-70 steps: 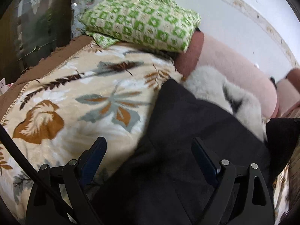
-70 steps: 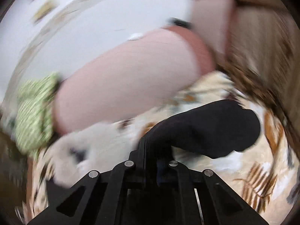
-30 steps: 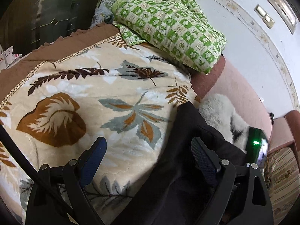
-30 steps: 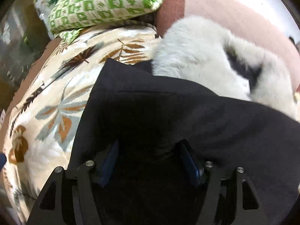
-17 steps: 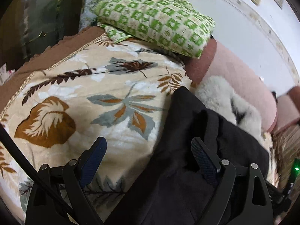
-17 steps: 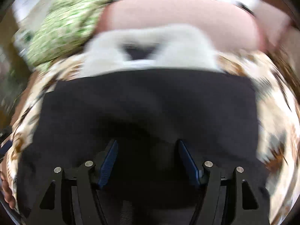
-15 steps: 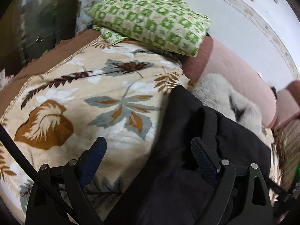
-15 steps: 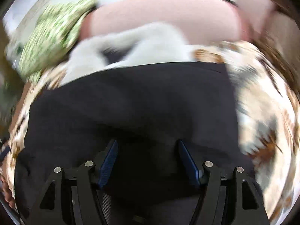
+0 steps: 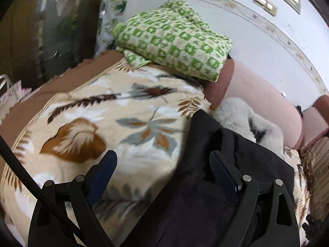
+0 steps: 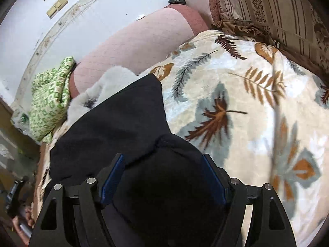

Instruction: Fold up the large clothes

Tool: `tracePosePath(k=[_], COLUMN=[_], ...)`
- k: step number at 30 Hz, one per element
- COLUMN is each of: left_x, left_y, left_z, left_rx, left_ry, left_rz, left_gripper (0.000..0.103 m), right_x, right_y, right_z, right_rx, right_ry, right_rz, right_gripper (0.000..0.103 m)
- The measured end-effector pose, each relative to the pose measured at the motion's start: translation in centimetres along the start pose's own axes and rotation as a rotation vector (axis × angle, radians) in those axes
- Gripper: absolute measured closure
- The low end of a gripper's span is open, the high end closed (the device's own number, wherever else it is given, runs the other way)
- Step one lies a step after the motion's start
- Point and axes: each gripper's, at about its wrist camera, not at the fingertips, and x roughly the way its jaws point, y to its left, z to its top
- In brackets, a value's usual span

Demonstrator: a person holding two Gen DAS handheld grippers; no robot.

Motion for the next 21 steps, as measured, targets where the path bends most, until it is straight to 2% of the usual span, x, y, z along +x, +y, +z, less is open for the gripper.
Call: tracePosePath(k=[2,6,8,12,14,16,18,19,21], left_x=[-0.1,1.4,2.1,3.0,3.7,3.8,3.0,2.5,1.4], left_y=[1.2,3.2,3.8,4.2,3.5,2.6,1.3,0.8,0.2], left_z=[-0.6,-2.0,-2.9,-5.2,-6.3,-7.5,-8.5,-8.9,-9.6], left_rx=[-0.019,0.01,0.015,-0.035,-0.036,-0.01,0.068,0.107,0.166], left_ry=[0.072,0.258,0.323,0.432,0.485,0.509,0.492,0.49,0.48], left_rz=[-0.028,-0.103,-0.141,-0.287,-0.337,-0.348,-0.354,-0.366,-0.392], left_gripper=[0.012,0.012,0.012,0.012,0.012,0.013,0.018,0.022,0.022], right_x=[-1.3,-1.7,-0.9,1.3,2.1,3.2,2.9,2.6,2.0], right_y=[-0.7,-3.2,-4.7,-6.5,-6.5,-6.8,-6.6,-6.5,-6.4], right_z=[-0.2,-1.5,-2.2,-3.3,-3.9,-4.6,-4.8,-5.0,-5.3], right_rx=[-0.037,-0.047,0.005,0.133,0.15,0.174,0.175,0.186,0.207], right_ry=[0.007,0.051,0.107,0.254,0.303,0.362,0.353,0.355,0.357], right_rz=[-0.027,-0.071,-0.038,0.14,0.172,0.189,0.218,0.265,0.337], right_gripper=[0.015,0.014,0.014,0.014,0.014,0.013,0.013,0.013,0.013])
